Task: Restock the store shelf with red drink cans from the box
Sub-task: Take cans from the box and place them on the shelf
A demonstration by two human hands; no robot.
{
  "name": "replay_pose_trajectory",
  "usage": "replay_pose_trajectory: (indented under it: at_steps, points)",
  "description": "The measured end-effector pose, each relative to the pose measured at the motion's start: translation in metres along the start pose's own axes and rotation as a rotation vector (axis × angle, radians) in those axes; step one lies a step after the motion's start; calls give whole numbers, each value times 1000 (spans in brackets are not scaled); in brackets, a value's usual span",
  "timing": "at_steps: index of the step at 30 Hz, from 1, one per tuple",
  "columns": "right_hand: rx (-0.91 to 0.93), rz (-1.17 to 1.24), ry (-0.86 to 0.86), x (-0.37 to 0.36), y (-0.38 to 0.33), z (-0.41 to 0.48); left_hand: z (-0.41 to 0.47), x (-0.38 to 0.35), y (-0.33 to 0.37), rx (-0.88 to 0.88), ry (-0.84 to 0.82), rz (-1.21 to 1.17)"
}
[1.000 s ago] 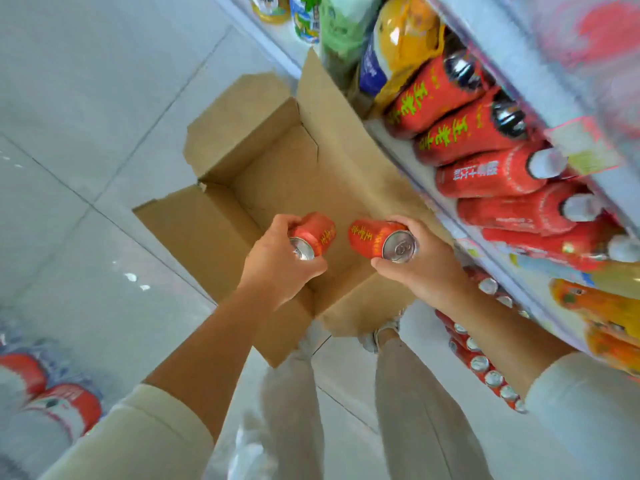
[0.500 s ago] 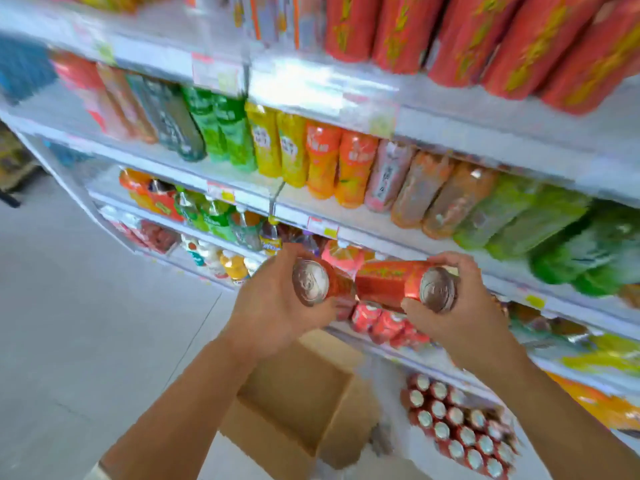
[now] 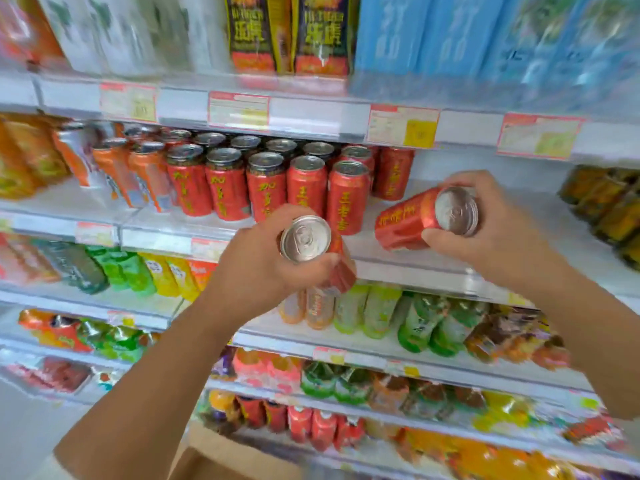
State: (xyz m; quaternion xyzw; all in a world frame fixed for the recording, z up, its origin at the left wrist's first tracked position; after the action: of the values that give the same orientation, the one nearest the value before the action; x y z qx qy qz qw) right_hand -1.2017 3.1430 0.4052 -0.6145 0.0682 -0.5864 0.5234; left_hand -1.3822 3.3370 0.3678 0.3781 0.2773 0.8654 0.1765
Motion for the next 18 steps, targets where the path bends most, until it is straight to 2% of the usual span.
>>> replay_pose_trajectory:
  at_steps: [5,14,16,18]
  points:
    - [36,-145,-147,5,25,74,20,-22,7,-11,-5,-35]
    - [1,-113,-522,-13,31,143,22,-32,6,77,22,20]
    - [-36,-38,-546,-18,35,145,21,-34,6,83,29,26]
    - [-33,61,-488,-26,41,139,22,-35,5,94,28,24]
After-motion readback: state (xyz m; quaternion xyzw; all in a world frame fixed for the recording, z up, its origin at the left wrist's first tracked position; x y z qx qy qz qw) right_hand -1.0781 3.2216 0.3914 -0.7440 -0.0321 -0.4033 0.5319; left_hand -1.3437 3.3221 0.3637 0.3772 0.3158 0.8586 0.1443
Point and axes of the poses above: each hand's wrist, its own z-axis towards the middle knuckle, its own x-axis out of the back of the hand, y = z × x, the point moved 3 cm from there along z, towards the middle knuckle, and after that the axes turned 11 degrees about -x, right-handed, at the moved point
